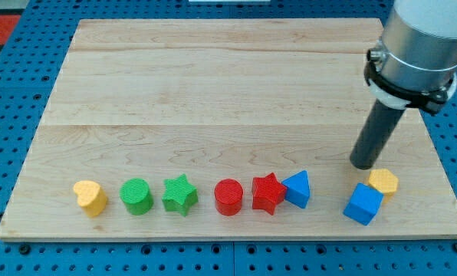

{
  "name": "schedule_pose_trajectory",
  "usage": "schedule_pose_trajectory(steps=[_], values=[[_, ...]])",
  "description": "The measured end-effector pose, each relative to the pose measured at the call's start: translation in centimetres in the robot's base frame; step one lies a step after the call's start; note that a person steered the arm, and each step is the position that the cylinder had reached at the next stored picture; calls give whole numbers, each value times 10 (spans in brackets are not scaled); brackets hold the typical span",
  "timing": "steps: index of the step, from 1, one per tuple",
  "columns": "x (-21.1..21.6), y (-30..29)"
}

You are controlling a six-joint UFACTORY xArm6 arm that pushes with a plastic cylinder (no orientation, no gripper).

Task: Adjust the blue cube to the right of the blue triangle

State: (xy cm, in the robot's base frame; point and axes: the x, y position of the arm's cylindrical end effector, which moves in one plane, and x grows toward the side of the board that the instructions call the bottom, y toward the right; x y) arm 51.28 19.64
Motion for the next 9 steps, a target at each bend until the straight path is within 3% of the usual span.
schedule_pose_trajectory(steps=[1,2,3,5,7,9], values=[[33,60],[85,84],[104,53],[85,-39],[106,-48],[88,-50]])
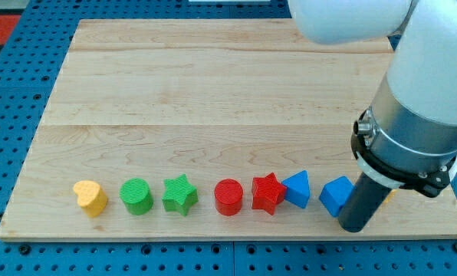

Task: Adjust the blue cube to the right of the blue triangle

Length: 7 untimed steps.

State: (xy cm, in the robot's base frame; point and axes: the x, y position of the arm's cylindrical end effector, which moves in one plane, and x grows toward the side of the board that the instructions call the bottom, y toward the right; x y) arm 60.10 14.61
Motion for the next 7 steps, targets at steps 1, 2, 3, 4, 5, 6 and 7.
schedule_pose_trajectory(steps=[1,2,3,4,5,6,7], values=[[-1,-2],[-1,-4],[-3,-12],[-5,-17],[3,-11],[18,33],[14,64]])
